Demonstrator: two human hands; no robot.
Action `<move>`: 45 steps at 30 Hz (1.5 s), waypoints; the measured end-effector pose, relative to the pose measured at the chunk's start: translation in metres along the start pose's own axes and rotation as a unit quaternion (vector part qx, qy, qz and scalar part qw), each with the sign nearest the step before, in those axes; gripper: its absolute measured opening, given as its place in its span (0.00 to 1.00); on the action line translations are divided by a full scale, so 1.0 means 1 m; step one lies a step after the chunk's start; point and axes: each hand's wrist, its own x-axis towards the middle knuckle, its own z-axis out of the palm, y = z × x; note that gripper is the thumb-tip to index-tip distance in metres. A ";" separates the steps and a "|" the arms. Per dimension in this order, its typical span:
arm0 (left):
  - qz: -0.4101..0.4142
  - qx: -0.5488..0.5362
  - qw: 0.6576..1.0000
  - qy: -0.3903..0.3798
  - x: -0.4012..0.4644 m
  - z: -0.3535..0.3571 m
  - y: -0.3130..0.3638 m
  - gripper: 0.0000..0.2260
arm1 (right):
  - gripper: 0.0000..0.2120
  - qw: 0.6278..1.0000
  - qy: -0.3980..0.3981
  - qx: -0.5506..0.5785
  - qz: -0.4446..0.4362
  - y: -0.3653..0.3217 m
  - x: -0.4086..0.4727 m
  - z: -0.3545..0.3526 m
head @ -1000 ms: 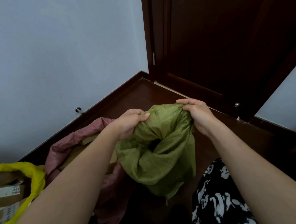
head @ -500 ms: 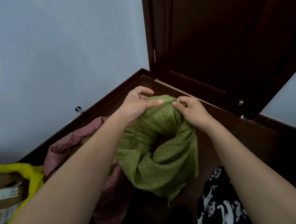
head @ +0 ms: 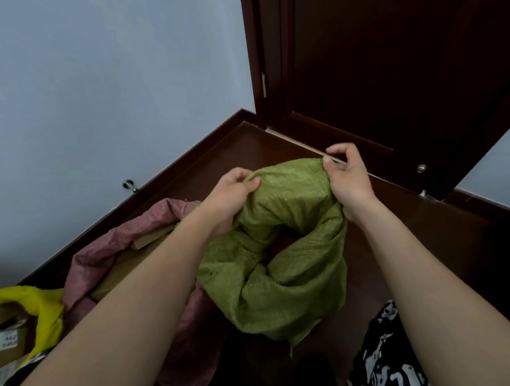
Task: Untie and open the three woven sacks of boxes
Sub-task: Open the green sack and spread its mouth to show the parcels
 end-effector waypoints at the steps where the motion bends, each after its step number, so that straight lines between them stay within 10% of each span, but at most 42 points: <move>1: 0.006 0.003 1.000 0.010 0.002 0.001 0.003 0.04 | 0.04 0.997 -0.006 -0.052 -0.061 0.000 0.001 0.000; 8: -0.004 0.015 1.000 -0.017 0.008 0.013 0.025 0.10 | 0.29 0.920 -0.251 -0.218 -0.208 -0.010 -0.003 0.009; 11: -0.066 -0.011 0.997 -0.048 0.008 0.018 0.033 0.09 | 0.13 0.939 -0.210 -0.196 -0.189 -0.007 0.000 0.008; 17: -0.006 0.241 0.964 -0.114 0.006 0.004 0.037 0.32 | 0.21 0.979 -0.194 -0.059 -0.024 -0.011 0.004 0.003; 24: 0.064 0.241 0.968 -0.038 0.017 -0.012 0.019 0.08 | 0.15 0.977 -0.110 0.083 0.163 -0.006 0.011 0.003; 30: 0.015 0.085 0.996 -0.014 0.017 0.002 0.016 0.14 | 0.13 0.942 -0.078 -0.318 -0.066 0.011 0.013 0.008; 37: -0.001 0.130 0.991 0.010 0.024 0.009 0.015 0.09 | 0.21 0.904 -0.295 -0.231 -0.207 0.003 0.000 0.015; 40: 0.006 0.169 0.986 0.004 0.023 0.010 0.013 0.20 | 0.03 0.931 -0.250 -0.185 -0.194 0.002 0.006 0.014; 45: 0.100 0.441 0.891 -0.034 0.026 0.005 0.007 0.22 | 0.12 0.963 -0.195 -0.162 -0.091 -0.003 0.009 0.013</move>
